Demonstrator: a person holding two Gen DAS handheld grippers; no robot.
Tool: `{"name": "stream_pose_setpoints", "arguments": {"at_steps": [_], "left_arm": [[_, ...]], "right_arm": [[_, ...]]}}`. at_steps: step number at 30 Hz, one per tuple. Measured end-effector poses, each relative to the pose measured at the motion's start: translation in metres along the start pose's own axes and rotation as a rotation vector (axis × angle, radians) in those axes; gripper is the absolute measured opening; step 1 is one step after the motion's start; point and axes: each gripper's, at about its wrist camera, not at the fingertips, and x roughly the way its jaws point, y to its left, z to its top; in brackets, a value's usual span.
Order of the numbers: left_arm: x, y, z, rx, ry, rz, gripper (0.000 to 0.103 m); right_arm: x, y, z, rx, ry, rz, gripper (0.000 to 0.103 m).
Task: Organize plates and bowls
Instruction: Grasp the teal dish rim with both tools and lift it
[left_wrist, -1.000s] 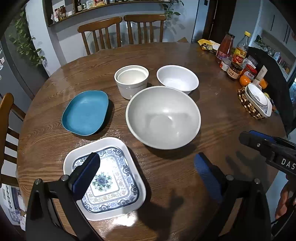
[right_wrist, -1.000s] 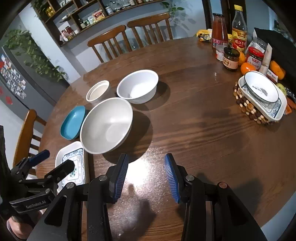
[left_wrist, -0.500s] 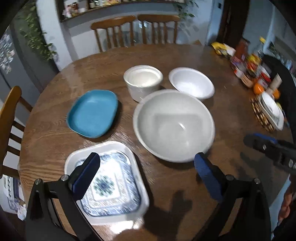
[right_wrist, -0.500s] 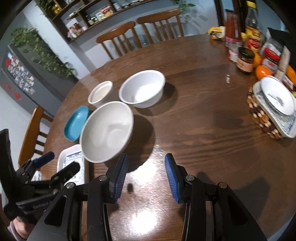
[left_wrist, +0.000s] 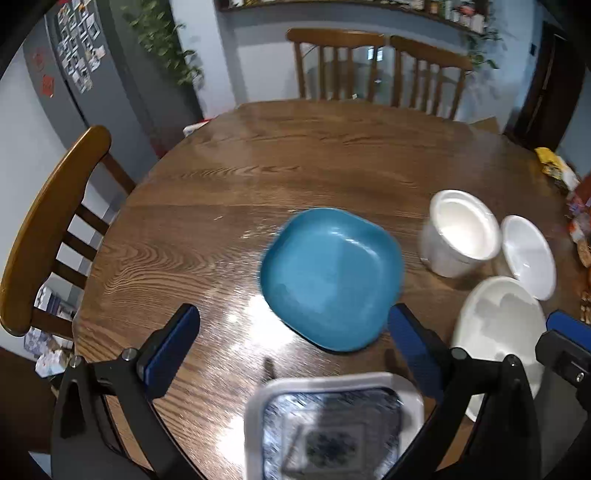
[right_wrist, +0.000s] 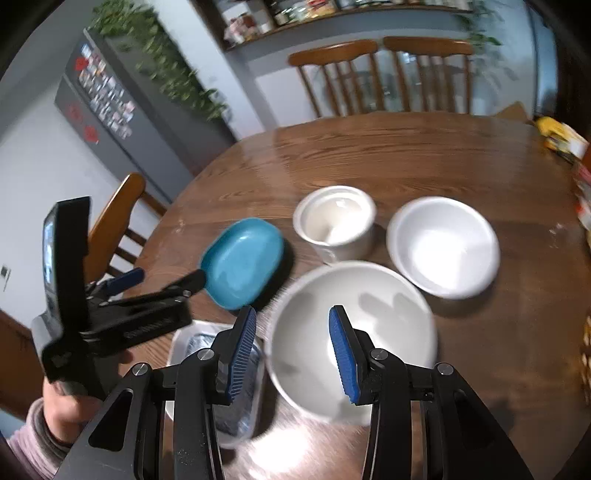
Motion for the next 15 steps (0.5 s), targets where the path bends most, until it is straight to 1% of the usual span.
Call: {"name": "stream_pose_setpoints", "arguments": {"at_steps": [2, 7, 13, 15], "left_arm": [[0.008, 0.009, 0.002, -0.013, 0.011, 0.01, 0.101], [0.029, 0.023, -0.002, -0.029, 0.051, 0.02, 0.101], [0.05, 0.03, -0.001, -0.006, 0.075, 0.011, 0.1], [0.057, 0.032, 0.0, -0.009, 0.084, 0.002, 0.097]], "right_arm": [[0.015, 0.006, 0.008, -0.01, 0.025, 0.004, 0.042], [0.062, 0.022, 0.033, -0.046, 0.1, -0.037, 0.042], [0.104, 0.027, 0.046, -0.055, 0.177, -0.088, 0.042], [0.115, 0.027, 0.045, -0.06, 0.197, -0.108, 0.042]]}}
